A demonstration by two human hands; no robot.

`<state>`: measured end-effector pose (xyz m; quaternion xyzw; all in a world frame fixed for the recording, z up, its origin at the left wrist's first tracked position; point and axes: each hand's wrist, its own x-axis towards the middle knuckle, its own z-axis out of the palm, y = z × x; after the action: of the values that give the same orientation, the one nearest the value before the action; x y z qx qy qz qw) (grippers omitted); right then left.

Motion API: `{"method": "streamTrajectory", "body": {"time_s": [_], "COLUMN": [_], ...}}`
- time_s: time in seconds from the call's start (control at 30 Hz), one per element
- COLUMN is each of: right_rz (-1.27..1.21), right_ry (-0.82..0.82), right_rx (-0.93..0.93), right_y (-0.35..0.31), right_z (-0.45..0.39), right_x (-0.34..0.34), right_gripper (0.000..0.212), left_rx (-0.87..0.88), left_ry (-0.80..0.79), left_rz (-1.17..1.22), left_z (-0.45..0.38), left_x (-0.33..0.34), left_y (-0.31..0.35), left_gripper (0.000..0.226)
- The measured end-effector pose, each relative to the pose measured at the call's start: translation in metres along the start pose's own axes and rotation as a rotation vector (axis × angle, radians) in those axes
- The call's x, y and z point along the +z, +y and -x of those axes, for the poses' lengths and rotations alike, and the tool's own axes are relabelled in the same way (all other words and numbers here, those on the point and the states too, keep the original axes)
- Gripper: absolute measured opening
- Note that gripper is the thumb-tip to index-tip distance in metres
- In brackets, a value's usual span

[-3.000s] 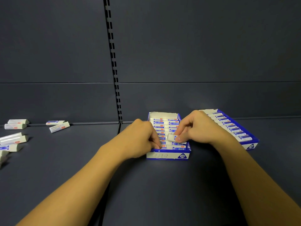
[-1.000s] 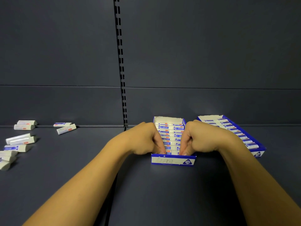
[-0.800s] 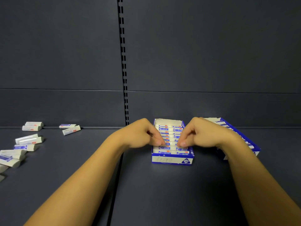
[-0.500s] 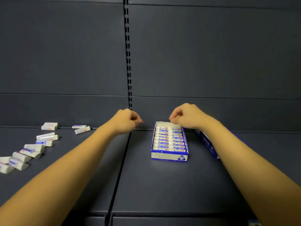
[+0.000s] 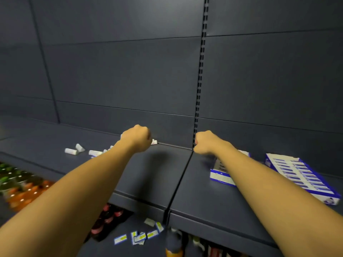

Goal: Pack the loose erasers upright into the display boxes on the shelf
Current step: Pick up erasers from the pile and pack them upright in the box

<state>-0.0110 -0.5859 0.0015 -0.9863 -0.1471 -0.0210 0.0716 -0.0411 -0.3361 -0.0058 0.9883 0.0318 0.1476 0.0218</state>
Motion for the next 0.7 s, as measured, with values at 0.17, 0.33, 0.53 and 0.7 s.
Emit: {"method": "streamTrajectory", "body": {"time_s": [0.17, 0.33, 0.53, 0.7], "right_rz": [0.005, -0.009, -0.004, -0.013], "right_ry": [-0.017, 0.023, 0.076, 0.102], "right_rx": [-0.075, -0.09, -0.061, 0.0], "right_y": [-0.059, -0.117, -0.18, -0.215], "right_z": [0.003, -0.001, -0.014, -0.024], "right_x": [0.005, 0.002, 0.007, 0.019], "right_gripper": [0.017, 0.02, 0.022, 0.021], "left_rx": [-0.034, -0.046, -0.016, 0.012], "left_ry": [0.007, 0.023, 0.03, 0.019], "left_rz": [-0.051, -0.077, -0.107, -0.09], "left_z": [0.018, 0.029, 0.032, 0.026], "left_x": [-0.02, -0.031, -0.037, -0.038], "left_y": [-0.046, -0.093, -0.156, -0.201], "left_gripper": [0.021, 0.021, 0.016, 0.016]}}
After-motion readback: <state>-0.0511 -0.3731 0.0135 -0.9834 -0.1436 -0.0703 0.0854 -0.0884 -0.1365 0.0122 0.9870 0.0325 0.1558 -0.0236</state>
